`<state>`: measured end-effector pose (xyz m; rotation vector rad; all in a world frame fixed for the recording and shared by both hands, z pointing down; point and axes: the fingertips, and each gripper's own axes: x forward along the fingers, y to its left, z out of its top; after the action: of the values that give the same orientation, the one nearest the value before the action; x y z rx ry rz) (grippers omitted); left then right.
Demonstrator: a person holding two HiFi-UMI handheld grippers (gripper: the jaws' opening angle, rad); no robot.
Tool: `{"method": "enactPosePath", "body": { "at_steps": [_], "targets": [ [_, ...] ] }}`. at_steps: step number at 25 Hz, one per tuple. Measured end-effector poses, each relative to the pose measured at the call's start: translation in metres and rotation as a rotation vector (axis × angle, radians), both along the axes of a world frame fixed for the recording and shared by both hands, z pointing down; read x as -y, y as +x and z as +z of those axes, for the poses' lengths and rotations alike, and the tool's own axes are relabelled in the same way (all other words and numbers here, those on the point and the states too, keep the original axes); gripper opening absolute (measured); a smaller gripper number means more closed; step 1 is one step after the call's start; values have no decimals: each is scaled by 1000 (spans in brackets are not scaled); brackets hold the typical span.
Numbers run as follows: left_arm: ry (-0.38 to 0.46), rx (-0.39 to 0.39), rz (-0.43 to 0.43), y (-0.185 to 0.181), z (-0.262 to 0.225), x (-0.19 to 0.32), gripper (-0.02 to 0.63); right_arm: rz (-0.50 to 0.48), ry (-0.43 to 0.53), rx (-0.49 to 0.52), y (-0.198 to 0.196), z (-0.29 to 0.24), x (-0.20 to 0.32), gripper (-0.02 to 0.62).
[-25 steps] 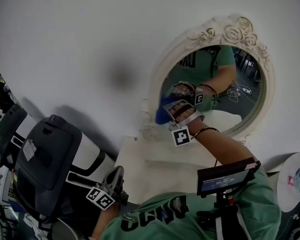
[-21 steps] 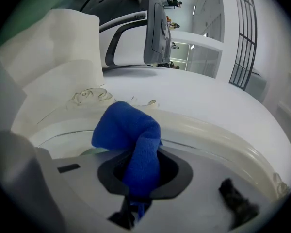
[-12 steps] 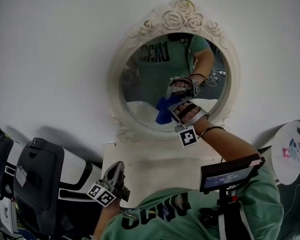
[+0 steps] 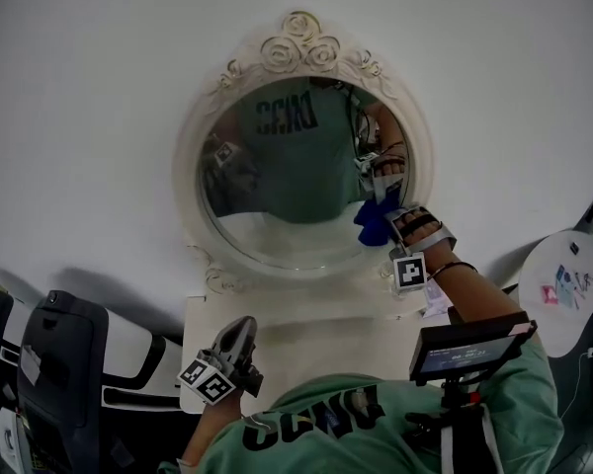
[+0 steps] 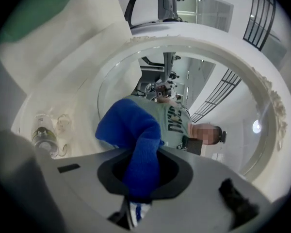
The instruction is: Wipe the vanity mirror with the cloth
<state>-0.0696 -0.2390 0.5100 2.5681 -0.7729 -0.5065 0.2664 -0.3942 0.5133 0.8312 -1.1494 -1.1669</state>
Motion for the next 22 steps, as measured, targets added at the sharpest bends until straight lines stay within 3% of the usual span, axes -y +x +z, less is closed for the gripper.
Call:
{"method": "enactPosePath", "body": {
  "at_steps": [7,10,13,17,22],
  "targets": [
    [7,-6,-57,-21,-3,-10,0,104,-24,-27,18,-7,-6,51],
    [8,-8,-99,-41,-2,-20,0,73,-6,-9,-2,-16,-11,51],
    [0,-8,-147,-64,1,-27,0,-66,27,24,-71,-20,-2,51],
    [-19,-20,-214,-112,14,-36,0,-291,43,53,-217,-17,15,51],
    [-31,-23,-312,-167,19,-54,0,-448,11,32,-344,9,26,51]
  ]
}}
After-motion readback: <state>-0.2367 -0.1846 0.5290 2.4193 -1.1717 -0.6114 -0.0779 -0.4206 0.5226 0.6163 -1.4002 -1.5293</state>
